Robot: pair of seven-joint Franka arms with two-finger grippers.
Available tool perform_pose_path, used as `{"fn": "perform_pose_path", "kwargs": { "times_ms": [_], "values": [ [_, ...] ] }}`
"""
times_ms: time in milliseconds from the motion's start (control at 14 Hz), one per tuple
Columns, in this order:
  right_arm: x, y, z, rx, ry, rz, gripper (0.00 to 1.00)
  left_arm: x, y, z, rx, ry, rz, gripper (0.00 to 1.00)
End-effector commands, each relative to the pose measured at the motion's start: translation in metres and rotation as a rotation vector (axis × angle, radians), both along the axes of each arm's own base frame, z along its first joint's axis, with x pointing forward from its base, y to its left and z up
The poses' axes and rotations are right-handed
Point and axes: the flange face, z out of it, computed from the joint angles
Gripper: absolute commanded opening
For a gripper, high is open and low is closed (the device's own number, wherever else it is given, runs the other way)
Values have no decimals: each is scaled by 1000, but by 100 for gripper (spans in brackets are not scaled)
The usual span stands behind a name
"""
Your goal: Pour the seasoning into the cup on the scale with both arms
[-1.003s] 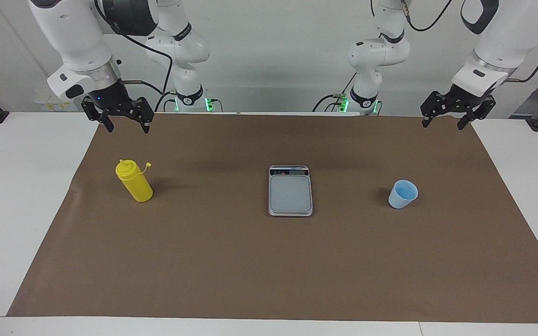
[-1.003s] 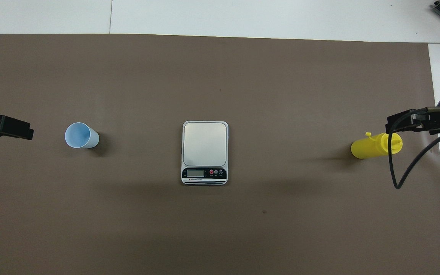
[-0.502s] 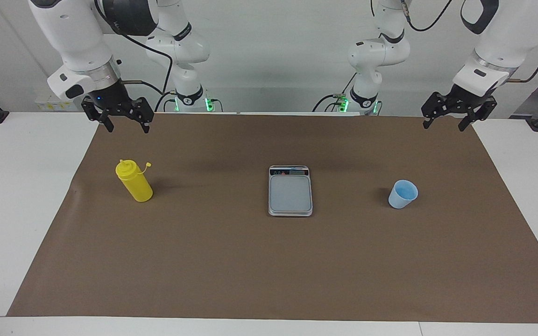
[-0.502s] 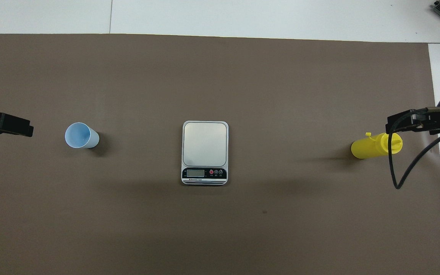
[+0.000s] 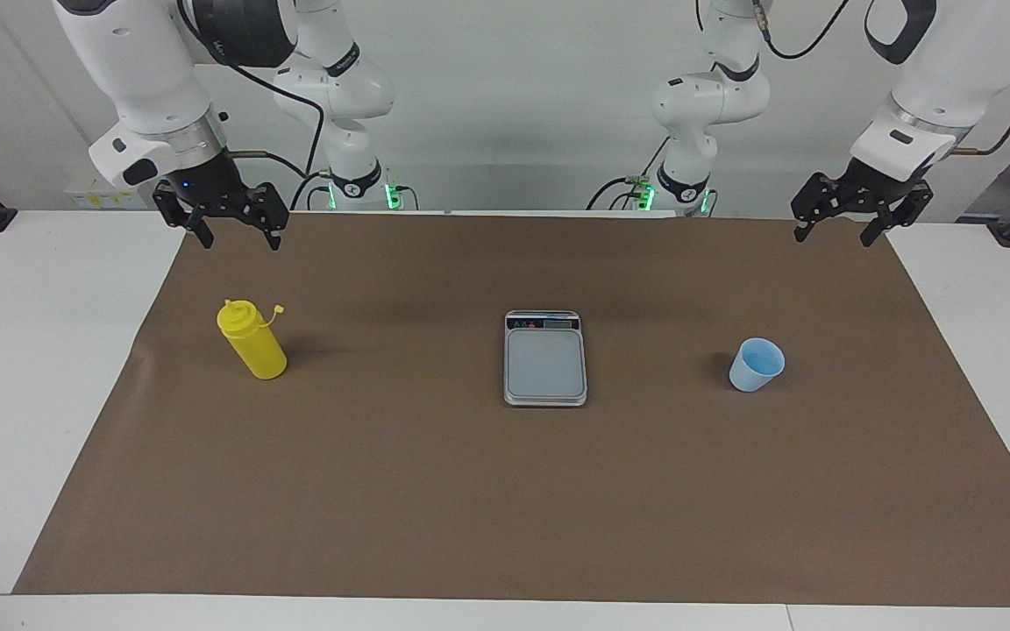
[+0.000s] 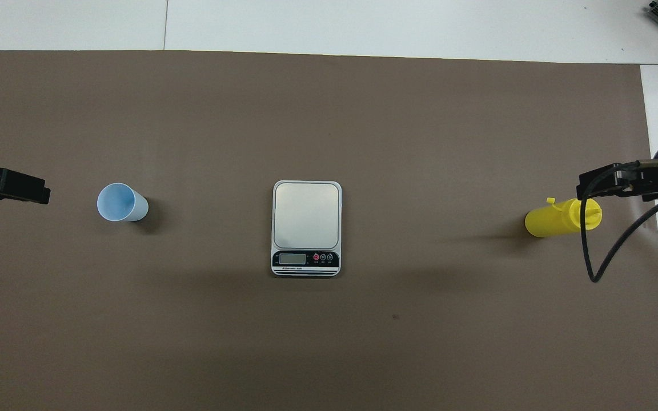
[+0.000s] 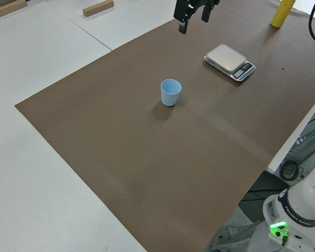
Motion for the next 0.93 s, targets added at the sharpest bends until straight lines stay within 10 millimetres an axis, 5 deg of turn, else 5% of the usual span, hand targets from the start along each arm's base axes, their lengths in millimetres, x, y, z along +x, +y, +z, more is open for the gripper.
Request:
{"fn": "perform_pose_path", "kwargs": {
  "times_ms": [0,287,430,860],
  "values": [
    [-7,-3,0,19,-3,20,100,2,-1,-16,1,-32,3,100],
    [-7,-3,0,19,-3,21,100,26,12,-64,-8,-45,29,100],
    [-7,-3,0,19,-3,20,100,33,19,-104,-10,-46,45,100],
    [-7,-3,0,19,-3,21,100,41,39,-193,-20,-84,110,100]
  ]
}}
